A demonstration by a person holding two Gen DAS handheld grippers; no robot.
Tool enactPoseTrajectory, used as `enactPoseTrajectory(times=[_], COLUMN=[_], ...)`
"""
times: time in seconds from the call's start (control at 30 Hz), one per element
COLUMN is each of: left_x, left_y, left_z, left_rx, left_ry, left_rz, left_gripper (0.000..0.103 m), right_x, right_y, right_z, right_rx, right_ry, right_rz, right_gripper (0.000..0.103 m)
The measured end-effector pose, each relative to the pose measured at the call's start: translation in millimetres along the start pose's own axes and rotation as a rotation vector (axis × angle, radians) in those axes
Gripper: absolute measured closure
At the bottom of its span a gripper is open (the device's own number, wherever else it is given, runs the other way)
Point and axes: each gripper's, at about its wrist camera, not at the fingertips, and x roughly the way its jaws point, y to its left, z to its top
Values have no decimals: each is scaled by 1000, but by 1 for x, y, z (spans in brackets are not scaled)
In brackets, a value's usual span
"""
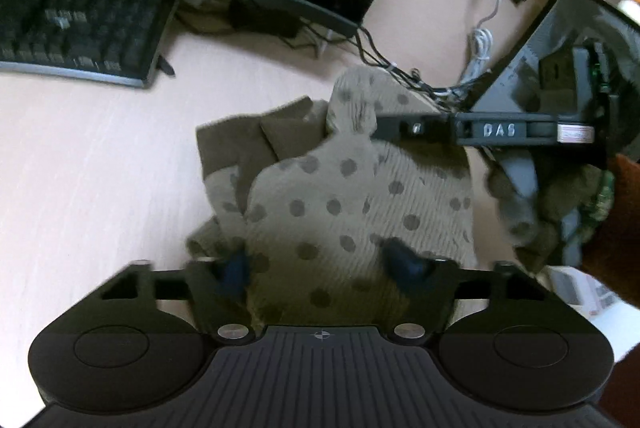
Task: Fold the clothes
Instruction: 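Grasp the dress with the right tool while the left tool pinches the bundle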
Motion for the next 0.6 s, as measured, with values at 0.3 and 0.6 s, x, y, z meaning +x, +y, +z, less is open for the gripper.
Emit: enactPoseTrajectory(times=[0.3,0.6], left_x=[-26,28], left_y=[-20,14], left_z=[33,71], left_rx=[158,220], left_ry=[-104,34], left_rz=[55,127], left_gripper=[74,44], right_x=[-41,25], right_y=[1,-21], right_z=[14,17], right_rx=[-17,53], right_ry=[-130,-27], right_rz=[3,-199], right_gripper=[80,23])
